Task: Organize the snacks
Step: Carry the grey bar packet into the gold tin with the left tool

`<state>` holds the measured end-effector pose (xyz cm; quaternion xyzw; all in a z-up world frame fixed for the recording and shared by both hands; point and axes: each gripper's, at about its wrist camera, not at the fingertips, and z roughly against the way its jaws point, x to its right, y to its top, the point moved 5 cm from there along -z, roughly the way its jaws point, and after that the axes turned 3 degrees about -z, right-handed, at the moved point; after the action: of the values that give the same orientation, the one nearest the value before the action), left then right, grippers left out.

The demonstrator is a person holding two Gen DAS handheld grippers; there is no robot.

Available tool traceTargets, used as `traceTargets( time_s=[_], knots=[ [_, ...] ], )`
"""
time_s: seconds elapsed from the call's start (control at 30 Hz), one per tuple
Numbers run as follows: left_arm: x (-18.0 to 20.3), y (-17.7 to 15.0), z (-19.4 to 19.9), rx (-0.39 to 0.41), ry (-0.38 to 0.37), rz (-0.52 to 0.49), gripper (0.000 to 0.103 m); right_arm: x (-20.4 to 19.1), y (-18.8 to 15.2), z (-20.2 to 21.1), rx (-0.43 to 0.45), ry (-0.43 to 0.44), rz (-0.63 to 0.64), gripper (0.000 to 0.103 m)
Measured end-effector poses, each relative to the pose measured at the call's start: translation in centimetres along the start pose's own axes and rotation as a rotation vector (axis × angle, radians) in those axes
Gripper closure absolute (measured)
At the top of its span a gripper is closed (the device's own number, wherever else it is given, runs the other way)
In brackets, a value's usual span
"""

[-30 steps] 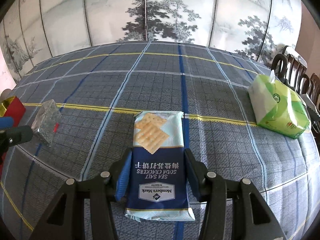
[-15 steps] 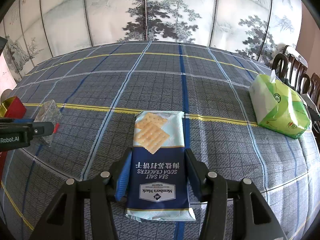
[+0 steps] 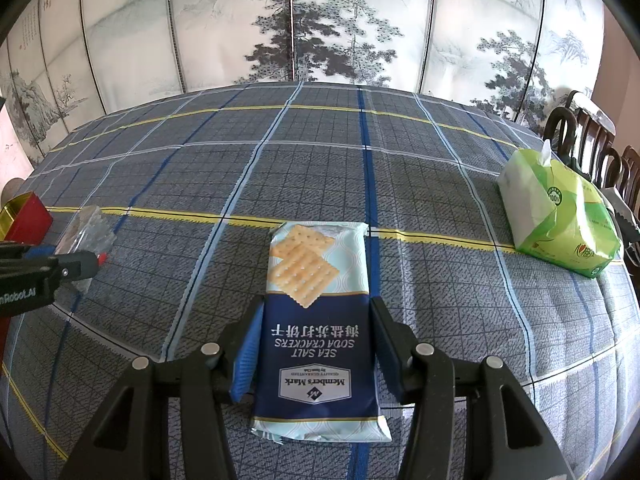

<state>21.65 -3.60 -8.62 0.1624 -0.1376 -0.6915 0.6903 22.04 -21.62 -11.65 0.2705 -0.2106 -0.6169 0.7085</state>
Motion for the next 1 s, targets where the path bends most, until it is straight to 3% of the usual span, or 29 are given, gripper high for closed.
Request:
traceTargets(
  time_s=[0.67, 1.0],
  knots=[
    [-1.5, -2.5, 6.7, 0.060, -0.003, -0.032, 0.080, 0.0, 0.0, 0.0, 0.000, -0.001, 0.000, 0.051],
    [-6.0, -3.7, 11.2, 0.117, 0.058, 0.002, 0.080, 0.0, 0.0, 0.0, 0.000, -0.002, 0.001, 0.052]
  ],
)
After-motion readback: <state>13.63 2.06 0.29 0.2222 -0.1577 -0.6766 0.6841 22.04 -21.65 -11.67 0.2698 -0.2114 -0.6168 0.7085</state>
